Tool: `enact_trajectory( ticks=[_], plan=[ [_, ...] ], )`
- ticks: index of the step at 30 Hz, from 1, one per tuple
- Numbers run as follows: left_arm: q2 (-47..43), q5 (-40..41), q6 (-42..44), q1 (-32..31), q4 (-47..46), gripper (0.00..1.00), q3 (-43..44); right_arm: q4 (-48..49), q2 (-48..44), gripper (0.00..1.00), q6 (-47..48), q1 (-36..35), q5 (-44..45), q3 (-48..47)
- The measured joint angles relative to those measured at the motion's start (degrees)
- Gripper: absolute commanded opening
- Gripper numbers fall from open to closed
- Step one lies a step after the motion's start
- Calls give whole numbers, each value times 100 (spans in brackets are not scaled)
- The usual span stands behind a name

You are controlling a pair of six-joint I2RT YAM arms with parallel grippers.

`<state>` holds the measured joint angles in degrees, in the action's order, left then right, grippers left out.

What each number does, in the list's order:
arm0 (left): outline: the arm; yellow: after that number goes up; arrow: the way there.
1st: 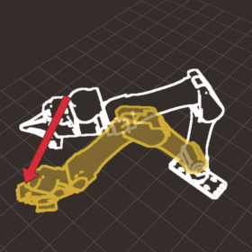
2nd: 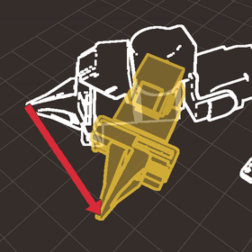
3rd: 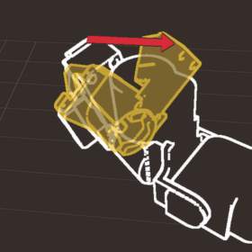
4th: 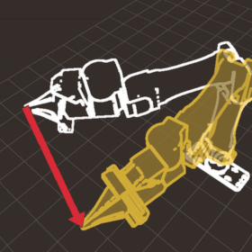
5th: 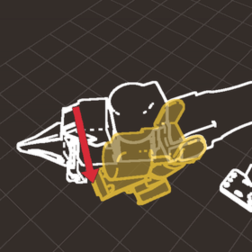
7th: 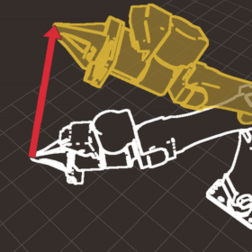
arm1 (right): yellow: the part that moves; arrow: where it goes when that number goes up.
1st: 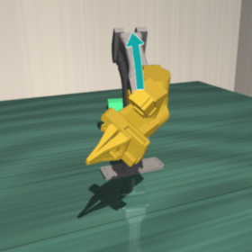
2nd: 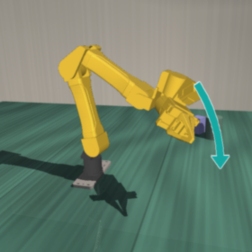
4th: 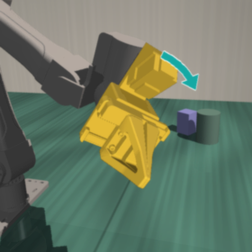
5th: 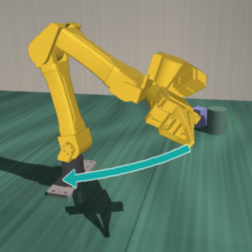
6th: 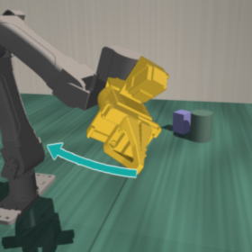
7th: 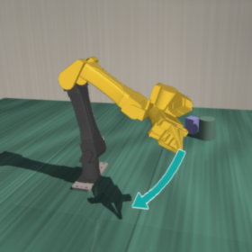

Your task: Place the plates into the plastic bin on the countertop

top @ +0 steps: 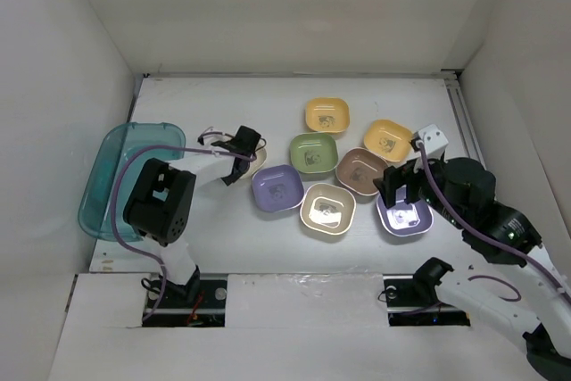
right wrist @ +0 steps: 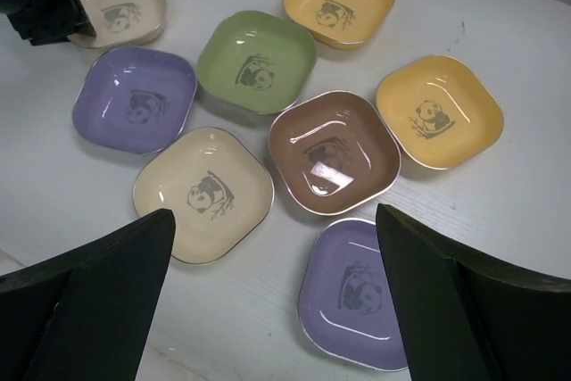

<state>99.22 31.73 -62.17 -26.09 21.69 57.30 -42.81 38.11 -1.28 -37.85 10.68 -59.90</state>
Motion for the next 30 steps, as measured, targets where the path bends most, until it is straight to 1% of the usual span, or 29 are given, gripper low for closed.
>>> enact_trajectory(
  ticks=[4, 6, 7, 11, 15, 17, 19, 21, 22, 24, 30],
  plan=[
    [151, 11, -70, 127, -76, 13, 245, 2, -90, 100, 0, 0, 0, -2],
    [234, 72, -111, 155, -66, 2, 481, 4, -94, 100, 0, 0, 0, -2],
    [264, 114, -131, 155, -66, 0, 621, 4, -92, 100, 0, 0, 0, 0],
    [413, 310, -24, 155, 264, 0, 1429, 15, -76, 100, 0, 0, -4, 0],
    [356, 546, 120, 149, 715, 0, 2249, 92, -74, 100, 0, 0, -7, 63],
    [269, 623, 127, 186, 1137, 0, 2741, 90, -101, 100, -2, 0, -13, 111],
    [146, 654, 44, 313, 1569, 0, 3224, 101, -131, 100, -2, 0, -24, 151],
    [-72, 645, -24, 562, 1840, 0, 3442, 98, -149, 100, -2, 0, -37, 164],
    [-254, 610, -48, 761, 1939, 0, 3429, 105, -151, 100, -2, 0, -52, 162],
    [-715, 516, -101, 1263, 2002, 0, 3119, 116, -151, 100, 2, 0, -105, 162],
    [-2260, 92, -114, 3060, 2002, 0, 1475, 136, -170, 100, 33, -2, -284, 164]
  ],
)
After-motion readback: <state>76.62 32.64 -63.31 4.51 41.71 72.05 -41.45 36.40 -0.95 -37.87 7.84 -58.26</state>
